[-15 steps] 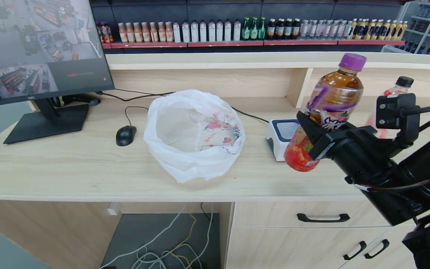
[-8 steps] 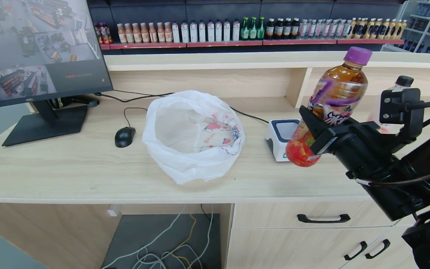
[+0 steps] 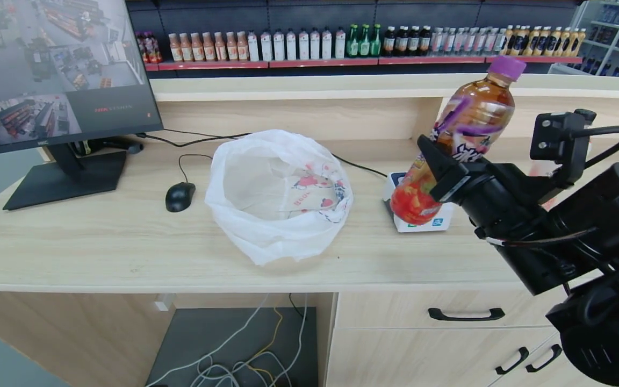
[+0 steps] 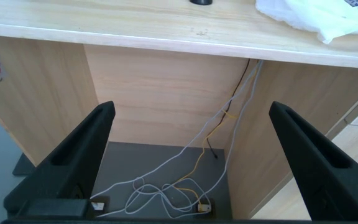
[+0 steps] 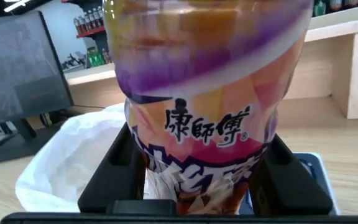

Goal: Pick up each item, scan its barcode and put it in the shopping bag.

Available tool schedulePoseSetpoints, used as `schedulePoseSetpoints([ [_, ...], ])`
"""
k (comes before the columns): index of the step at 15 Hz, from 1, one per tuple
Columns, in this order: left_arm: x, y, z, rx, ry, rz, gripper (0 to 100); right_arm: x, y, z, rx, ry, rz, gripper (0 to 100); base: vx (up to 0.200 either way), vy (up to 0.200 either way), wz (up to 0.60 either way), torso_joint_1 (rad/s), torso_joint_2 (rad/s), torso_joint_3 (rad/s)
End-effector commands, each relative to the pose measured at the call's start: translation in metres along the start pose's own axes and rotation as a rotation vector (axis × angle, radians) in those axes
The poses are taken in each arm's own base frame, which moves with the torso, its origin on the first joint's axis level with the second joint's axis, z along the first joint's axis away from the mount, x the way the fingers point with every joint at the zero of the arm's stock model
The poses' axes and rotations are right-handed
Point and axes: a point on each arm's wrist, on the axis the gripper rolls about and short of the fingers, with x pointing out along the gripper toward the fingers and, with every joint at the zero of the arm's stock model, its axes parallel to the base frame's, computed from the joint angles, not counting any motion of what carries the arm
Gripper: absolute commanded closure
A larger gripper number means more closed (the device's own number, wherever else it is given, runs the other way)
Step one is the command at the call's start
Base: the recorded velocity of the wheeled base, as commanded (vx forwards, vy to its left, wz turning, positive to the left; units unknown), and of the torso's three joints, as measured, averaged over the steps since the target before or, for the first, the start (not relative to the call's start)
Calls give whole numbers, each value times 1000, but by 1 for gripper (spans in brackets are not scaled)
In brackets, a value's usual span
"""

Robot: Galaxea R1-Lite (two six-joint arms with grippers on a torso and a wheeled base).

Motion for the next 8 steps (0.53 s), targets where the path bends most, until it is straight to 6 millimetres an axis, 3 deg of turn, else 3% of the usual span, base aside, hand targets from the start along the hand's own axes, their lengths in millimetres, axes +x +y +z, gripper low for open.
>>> schedulePoseSetpoints([
  [1,0,0,0,0,0,1,0,12,4,-2,71,-26,14,100,0,0,0,0,0,0],
  [8,0,0,0,0,0,1,0,35,-6,-4,425,-63,49,100,0,0,0,0,0,0],
])
